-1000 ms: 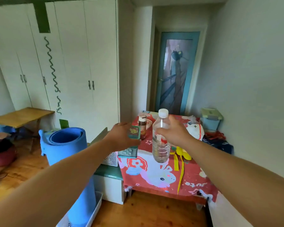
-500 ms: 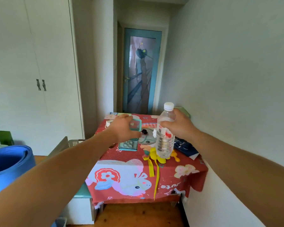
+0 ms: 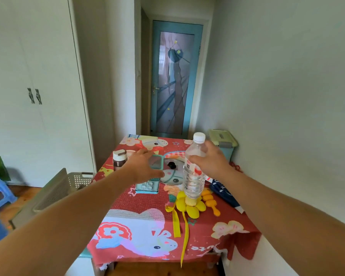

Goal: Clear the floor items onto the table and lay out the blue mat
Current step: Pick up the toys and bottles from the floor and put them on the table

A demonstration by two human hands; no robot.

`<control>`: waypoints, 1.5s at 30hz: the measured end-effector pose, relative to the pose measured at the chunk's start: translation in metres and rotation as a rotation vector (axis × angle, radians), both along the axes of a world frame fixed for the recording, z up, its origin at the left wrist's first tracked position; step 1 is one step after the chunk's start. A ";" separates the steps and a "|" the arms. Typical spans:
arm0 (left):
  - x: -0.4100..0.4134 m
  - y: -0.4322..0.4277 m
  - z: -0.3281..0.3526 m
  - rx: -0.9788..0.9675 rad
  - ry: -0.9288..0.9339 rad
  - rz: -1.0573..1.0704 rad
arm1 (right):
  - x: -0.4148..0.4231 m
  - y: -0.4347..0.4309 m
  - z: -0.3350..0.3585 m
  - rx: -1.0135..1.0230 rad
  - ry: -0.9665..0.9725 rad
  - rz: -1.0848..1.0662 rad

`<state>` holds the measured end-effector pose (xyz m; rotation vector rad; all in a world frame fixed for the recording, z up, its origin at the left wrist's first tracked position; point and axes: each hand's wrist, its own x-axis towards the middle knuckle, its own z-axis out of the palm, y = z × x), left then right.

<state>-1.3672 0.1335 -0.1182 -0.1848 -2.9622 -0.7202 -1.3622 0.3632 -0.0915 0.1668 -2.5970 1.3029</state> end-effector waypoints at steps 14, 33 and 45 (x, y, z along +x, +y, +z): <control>-0.165 0.025 -0.117 0.020 -0.119 0.161 | -0.193 -0.021 -0.117 0.004 -0.188 0.254; -0.219 0.005 -0.279 0.111 -0.232 0.166 | -0.258 -0.026 -0.248 -0.031 -0.375 0.295; -0.208 0.007 -0.269 0.065 -0.311 0.116 | -0.252 -0.025 -0.236 -0.035 -0.408 0.319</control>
